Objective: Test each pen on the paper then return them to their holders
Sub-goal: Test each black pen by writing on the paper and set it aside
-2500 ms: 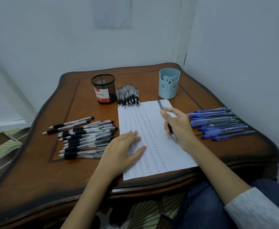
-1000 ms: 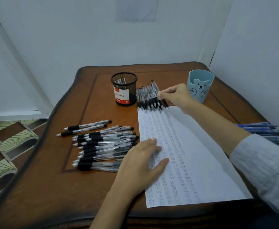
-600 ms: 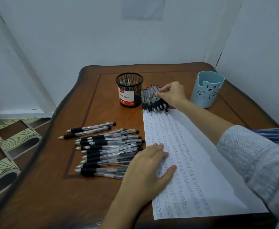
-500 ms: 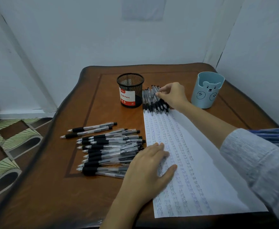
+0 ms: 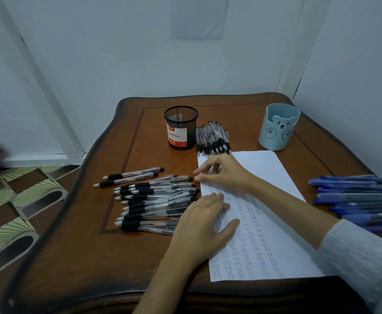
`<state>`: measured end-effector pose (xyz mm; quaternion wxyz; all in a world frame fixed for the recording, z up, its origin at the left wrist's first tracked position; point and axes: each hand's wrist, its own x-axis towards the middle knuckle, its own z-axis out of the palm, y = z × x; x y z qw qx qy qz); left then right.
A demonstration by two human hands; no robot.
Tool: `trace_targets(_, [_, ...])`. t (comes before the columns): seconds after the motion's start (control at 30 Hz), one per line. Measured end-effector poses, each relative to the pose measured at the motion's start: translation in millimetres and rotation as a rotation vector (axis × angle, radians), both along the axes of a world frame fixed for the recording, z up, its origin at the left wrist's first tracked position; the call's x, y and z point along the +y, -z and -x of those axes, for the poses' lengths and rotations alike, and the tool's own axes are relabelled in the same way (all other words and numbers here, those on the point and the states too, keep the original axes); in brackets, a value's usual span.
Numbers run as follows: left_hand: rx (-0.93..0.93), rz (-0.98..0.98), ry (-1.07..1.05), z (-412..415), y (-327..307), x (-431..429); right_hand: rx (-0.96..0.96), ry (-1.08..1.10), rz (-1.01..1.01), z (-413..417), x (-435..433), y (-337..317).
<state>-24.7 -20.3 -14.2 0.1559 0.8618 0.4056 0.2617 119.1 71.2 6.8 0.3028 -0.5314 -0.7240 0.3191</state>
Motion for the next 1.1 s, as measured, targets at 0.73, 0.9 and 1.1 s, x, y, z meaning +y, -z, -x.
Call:
trace_targets(0.73, [0.017, 0.002, -0.004, -0.8, 0.0, -0.5, 0.829, 0.326, 0.045, -39.2, -21.1, -16.9])
trace_targets(0.9, [0.031, 0.006, -0.002, -0.7, 0.0, -2.5, 1.364, 0.534, 0.138, -62.2, -33.0, -27.9])
trace_targets(1.1, [0.056, 0.030, -0.008, -1.4, 1.4, -3.3, 1.542, 0.506, 0.209, -89.9, -46.9, -12.7])
